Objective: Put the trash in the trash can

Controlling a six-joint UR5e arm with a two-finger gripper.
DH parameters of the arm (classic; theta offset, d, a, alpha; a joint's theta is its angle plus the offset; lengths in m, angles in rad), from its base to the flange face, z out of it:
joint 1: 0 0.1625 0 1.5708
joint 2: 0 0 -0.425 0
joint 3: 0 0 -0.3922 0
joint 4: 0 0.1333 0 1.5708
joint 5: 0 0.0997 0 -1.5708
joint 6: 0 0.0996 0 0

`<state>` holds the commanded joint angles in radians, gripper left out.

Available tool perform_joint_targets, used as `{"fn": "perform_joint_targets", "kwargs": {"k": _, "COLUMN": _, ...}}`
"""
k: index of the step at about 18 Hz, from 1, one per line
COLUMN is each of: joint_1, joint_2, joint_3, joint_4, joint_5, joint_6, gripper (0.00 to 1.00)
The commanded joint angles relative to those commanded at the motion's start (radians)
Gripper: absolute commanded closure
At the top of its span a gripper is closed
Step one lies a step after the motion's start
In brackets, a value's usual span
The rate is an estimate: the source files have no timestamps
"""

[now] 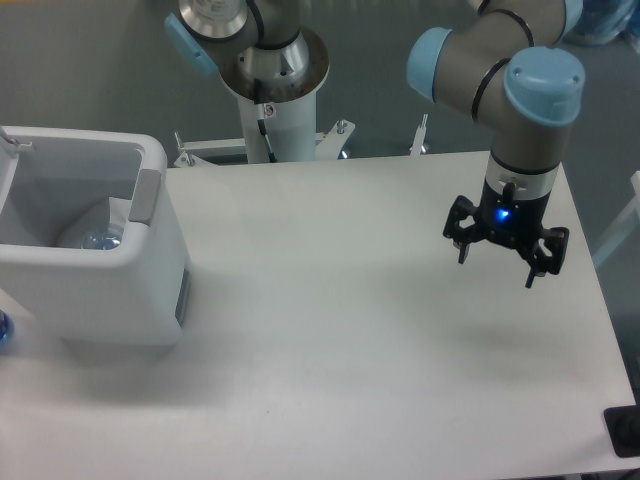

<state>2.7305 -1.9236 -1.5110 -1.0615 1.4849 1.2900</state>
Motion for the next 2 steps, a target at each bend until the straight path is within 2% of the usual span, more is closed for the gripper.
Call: {"fn": "perform_joint_targets", "kwargs": {"k": 2, "joint_1": 0.0, "joint_2": -0.006, "joint_3": 0.002, "joint_4": 0.002, "joint_5": 0.006, "joint_6": 0.002, "gripper": 0.0}}
